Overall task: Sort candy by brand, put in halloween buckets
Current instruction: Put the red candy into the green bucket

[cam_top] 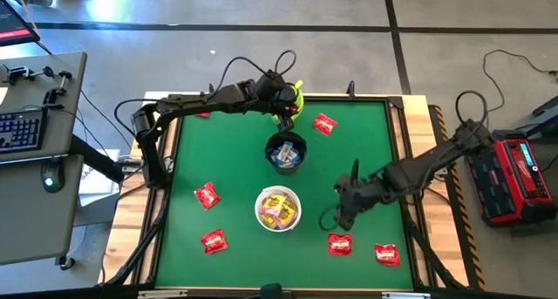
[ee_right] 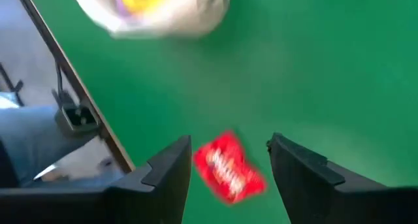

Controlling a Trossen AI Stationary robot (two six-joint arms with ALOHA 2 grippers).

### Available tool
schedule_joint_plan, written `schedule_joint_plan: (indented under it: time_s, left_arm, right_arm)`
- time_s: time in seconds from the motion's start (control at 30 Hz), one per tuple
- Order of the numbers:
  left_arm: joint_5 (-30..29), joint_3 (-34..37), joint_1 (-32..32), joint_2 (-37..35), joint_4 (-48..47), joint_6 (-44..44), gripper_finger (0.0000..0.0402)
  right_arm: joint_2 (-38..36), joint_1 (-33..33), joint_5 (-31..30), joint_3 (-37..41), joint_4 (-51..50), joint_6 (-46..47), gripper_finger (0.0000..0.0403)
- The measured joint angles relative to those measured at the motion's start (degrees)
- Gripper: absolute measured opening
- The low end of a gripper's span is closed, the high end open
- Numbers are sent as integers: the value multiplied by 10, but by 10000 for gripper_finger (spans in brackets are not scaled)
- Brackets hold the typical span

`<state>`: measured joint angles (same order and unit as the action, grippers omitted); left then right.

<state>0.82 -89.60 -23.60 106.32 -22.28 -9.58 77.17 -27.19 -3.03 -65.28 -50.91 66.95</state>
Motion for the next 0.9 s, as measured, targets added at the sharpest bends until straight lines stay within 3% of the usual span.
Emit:
schedule_joint_plan:
  time_s: [0.17,0.47,0.67,0.9]
  left_arm:
    - [-3,0,6,0,0,1,121]
    - [-2,0,16,0,-1,4,121]
    - [-2,0,16,0,-1,5,121]
    - [-2,0,16,0,-2,5,121]
  right_arm:
    - [0,-60,41,75,91,141,194]
    - [0,-111,52,209,230,356,194]
    - [0,-123,45,269,294,410,191]
    - [0,-127,27,310,323,416,158]
